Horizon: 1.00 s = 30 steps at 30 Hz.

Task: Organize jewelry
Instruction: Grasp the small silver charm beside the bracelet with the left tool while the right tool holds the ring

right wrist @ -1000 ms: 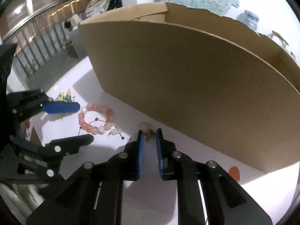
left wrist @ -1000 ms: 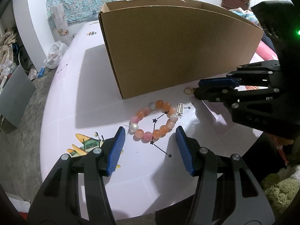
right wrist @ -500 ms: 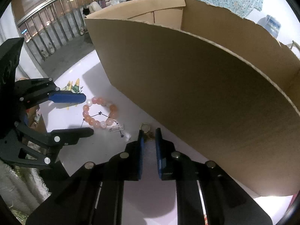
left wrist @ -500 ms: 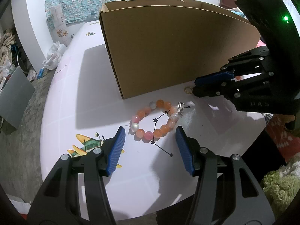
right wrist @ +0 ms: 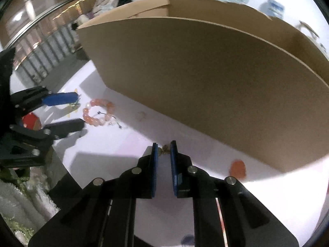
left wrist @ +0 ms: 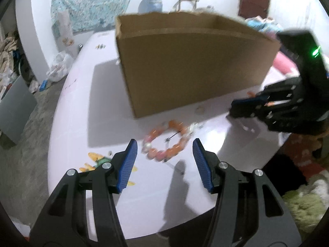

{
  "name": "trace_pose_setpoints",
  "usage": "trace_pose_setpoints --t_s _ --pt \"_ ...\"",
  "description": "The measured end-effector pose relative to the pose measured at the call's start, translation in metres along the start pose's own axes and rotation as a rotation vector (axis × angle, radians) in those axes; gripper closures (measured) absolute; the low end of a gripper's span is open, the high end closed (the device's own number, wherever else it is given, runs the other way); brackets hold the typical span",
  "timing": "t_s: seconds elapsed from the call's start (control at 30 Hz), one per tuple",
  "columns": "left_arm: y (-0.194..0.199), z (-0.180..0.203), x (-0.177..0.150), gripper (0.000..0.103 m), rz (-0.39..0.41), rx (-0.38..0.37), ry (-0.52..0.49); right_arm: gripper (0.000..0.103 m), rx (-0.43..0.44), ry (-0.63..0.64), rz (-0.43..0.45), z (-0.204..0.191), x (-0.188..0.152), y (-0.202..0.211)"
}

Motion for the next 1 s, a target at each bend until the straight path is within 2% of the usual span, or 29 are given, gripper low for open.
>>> trace_pose_setpoints --t_s 0.1,0.17,0.23,0.33,0.47,0.67,0.8,1.0 --pt "0.004 0.009 0.004 0.050 0.022 -0.084 0.000 0.091 -0.032 -0.064 0.011 0.010 -0.008 0.008" --pt "0.000 0.015 0.005 0.056 0.011 -0.138 0.000 0.091 -0.047 -0.103 0.020 0.014 -0.013 0.011" --pt "-0.008 0.020 0.005 0.057 -0.022 -0.184 0.006 0.091 -0.054 -0.139 0.032 0.018 -0.018 0.015" --pt "-0.026 0.021 0.004 0.064 -0.089 -0.205 0.027 0.091 -0.050 -0.170 0.050 0.019 -0.021 0.014" --pt "-0.034 0.010 0.010 0.067 -0.103 -0.194 0.070 0.091 -0.039 -0.185 0.068 0.017 -0.024 0.014" --pt "-0.041 0.010 0.019 0.069 -0.101 -0.149 0.067 0.091 -0.011 -0.203 0.089 0.030 -0.028 0.017" --pt "-0.043 0.018 0.022 0.082 -0.107 -0.112 0.008 0.091 0.003 -0.201 0.097 0.035 -0.031 0.020" --pt "-0.047 0.022 0.026 0.090 -0.108 -0.075 -0.035 0.091 0.025 -0.207 0.106 0.042 -0.036 0.025"
Point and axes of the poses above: each gripper's, at about its wrist camera, not at the fingertips, and y roughly against the way its jaws point, z to its right, x to its top, the point moved 1 cm from there along -y, roughly the way its jaws point, and after that the axes turned 4 degrees about x, right-handed, at the moved point
